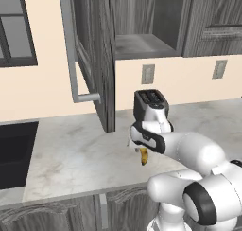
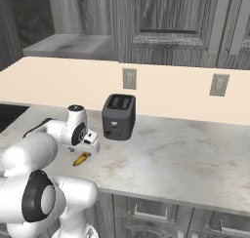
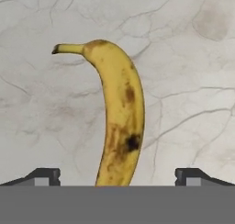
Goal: Pick the banana from the counter and place it in the cabinet. Then close the cabinet.
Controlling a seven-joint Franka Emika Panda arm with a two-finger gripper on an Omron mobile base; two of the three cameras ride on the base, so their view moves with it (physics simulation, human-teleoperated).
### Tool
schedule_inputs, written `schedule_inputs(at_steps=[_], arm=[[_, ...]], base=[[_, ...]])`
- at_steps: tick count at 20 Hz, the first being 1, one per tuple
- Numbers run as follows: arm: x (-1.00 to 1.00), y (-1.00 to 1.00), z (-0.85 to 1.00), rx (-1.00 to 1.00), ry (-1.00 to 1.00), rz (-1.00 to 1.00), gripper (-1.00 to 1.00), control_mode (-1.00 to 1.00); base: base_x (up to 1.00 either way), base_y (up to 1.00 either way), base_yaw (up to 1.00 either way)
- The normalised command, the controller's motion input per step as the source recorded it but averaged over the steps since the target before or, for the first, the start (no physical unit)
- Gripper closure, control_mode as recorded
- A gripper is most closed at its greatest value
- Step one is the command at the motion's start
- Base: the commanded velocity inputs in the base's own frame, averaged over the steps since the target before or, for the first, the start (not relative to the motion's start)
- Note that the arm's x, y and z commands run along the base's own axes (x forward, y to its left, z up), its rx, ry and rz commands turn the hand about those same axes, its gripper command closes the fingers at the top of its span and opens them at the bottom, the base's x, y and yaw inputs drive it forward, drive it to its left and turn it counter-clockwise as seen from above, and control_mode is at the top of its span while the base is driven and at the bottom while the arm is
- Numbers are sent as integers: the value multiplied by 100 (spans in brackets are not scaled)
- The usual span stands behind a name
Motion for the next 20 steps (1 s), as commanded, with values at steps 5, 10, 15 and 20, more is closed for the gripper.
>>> schedule_inputs(at_steps=[5,10,15,20], arm=[[21,-7,-23,1,0,0,-100,-100],[19,0,-22,0,0,0,-100,-100],[6,0,-21,0,0,0,-100,-100],[0,0,-26,0,0,0,100,-100]], base=[[0,0,0],[0,0,0],[0,0,0],[0,0,0]])
